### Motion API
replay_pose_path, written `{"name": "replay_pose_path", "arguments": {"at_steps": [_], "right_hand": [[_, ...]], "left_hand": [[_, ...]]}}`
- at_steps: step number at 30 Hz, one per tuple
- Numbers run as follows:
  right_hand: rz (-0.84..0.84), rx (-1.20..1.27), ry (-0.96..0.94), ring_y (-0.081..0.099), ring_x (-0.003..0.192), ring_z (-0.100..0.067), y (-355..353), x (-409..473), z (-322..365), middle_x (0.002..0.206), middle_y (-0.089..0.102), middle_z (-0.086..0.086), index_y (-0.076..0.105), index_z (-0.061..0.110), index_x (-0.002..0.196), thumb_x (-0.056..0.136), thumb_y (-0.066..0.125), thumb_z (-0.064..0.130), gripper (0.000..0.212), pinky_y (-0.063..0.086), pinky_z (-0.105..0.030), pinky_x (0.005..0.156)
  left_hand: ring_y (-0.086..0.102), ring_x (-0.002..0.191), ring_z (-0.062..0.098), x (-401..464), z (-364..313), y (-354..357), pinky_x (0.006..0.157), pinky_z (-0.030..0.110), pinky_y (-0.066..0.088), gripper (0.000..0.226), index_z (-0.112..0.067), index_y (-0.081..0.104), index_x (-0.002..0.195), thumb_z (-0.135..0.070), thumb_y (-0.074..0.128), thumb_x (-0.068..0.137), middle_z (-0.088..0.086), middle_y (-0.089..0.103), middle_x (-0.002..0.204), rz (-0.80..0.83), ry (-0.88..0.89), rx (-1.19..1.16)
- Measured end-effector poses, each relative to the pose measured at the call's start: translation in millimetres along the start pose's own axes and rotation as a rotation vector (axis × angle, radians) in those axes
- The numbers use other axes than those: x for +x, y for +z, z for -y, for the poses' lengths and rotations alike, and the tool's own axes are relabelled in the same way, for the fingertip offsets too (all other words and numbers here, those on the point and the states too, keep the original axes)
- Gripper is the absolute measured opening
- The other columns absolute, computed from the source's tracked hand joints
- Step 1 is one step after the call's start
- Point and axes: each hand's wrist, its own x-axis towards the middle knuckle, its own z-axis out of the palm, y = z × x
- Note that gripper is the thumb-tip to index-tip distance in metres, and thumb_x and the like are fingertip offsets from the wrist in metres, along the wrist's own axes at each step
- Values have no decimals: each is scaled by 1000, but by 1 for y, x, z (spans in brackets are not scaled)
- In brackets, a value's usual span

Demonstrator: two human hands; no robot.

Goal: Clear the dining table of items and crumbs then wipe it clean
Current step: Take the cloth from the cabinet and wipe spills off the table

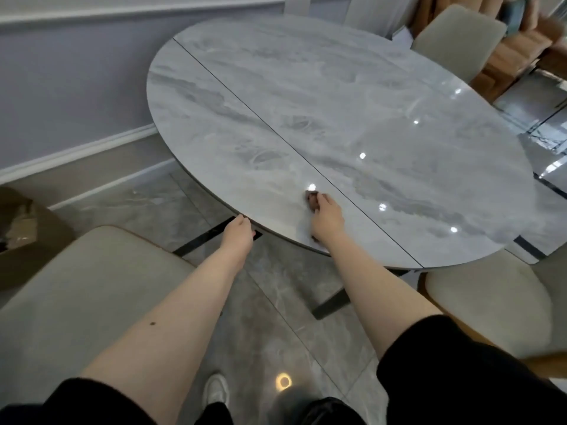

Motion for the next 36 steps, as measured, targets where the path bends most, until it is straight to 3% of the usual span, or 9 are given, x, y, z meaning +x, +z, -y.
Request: {"name": "replay_pose_path", "arguments": {"at_steps": [3,5,14,16,19,21,24,29,36], "right_hand": [[31,-29,-175,51,114,-25,11,6,10,124,54,3,56,19,118,74,38,0,51,46,-33,91],[87,-26,-300,52,113,-18,13,5,18,120,59,5,62,17,113,75,38,-1,48,43,-28,91],[256,33,-457,59,115,-23,6,-30,5,120,66,-6,72,5,103,59,30,0,61,44,-35,102],[319,22,-445,57,116,-25,-7,-47,0,121,65,-10,72,4,104,64,36,-8,55,40,-29,103],[420,41,-427,59,109,-24,-27,-77,-10,116,66,-12,72,2,102,68,38,-14,51,43,-23,97],[448,154,-340,60,96,-17,-41,-102,-18,111,66,-13,70,-1,105,72,36,-20,51,45,-9,81],[462,361,-115,56,64,-4,-58,-133,-25,92,63,-4,66,4,113,79,33,-18,52,43,-11,53],[558,551,-54,60,108,-23,-72,-187,-28,119,63,-8,61,22,119,82,47,-7,49,51,-37,93],[605,841,55,59,99,-26,-68,-253,11,124,56,-21,48,6,127,87,51,-7,42,51,-36,85]], "left_hand": [[54,117,20,3,7,2,88,27,41,38,-14,43,135,-24,29,102,0,50,128,5,-45,-101],[51,124,22,5,10,3,88,28,40,37,-14,44,133,-25,30,101,4,48,136,7,-76,-126],[58,75,12,18,3,9,63,22,42,33,-18,55,80,-15,28,98,9,60,104,-85,-70,-171],[58,76,13,14,3,10,62,23,41,32,-19,55,82,-17,28,98,10,61,107,-78,-86,-130],[62,101,23,-6,0,16,64,23,42,32,-10,54,115,-18,28,100,13,60,120,-40,-106,-61],[59,113,28,-28,1,20,71,29,45,37,-3,46,130,-18,29,100,15,58,126,-1,-107,0],[62,98,27,-63,9,22,80,33,44,34,-2,48,128,-18,36,100,16,61,121,60,-124,108],[61,56,13,-146,34,17,61,24,44,11,-12,61,86,-11,51,91,5,62,74,74,-60,235],[57,67,17,-229,46,-25,53,26,50,16,-15,57,83,-4,49,91,12,61,82,-66,84,87]]}}
